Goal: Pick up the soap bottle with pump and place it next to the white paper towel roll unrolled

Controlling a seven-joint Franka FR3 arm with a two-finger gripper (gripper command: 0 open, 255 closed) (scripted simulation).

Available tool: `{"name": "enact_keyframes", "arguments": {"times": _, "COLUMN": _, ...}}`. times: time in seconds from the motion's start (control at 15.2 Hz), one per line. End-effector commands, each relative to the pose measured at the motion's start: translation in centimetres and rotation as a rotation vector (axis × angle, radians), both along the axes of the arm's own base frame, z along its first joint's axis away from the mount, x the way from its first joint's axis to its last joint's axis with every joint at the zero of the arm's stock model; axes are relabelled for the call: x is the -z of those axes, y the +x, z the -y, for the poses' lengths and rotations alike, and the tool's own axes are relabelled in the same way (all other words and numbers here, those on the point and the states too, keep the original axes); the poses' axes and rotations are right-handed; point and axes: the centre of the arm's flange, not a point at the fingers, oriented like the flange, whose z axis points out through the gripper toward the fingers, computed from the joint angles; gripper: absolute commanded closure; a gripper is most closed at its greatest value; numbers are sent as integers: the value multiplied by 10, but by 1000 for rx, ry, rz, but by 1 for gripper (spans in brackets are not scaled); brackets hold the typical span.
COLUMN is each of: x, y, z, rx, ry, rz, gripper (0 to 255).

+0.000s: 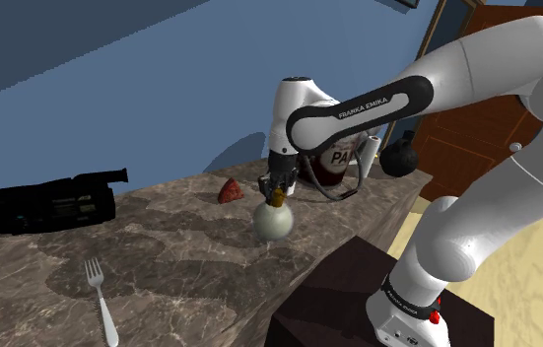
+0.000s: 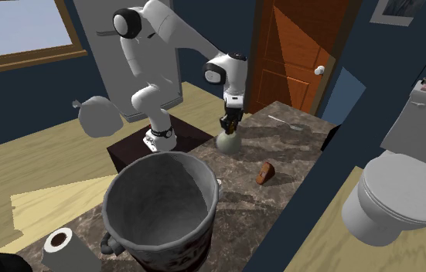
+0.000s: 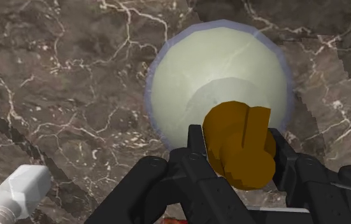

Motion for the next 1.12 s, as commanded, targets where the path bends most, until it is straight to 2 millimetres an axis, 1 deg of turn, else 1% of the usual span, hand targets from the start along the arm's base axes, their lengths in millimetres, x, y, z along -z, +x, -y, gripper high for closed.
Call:
{"name": "enact_keyframes", "arguments": {"times": 0.0, "x": -10, "y": 0, "z": 0, "rx": 0, "ry": 0, "rz": 0, "gripper": 255}}
{"name": "enact_keyframes", "arguments": {"times": 1.06, "x": -95, "y": 0, "z": 0, "rx": 0, "ry": 0, "rz": 0, "gripper": 255}}
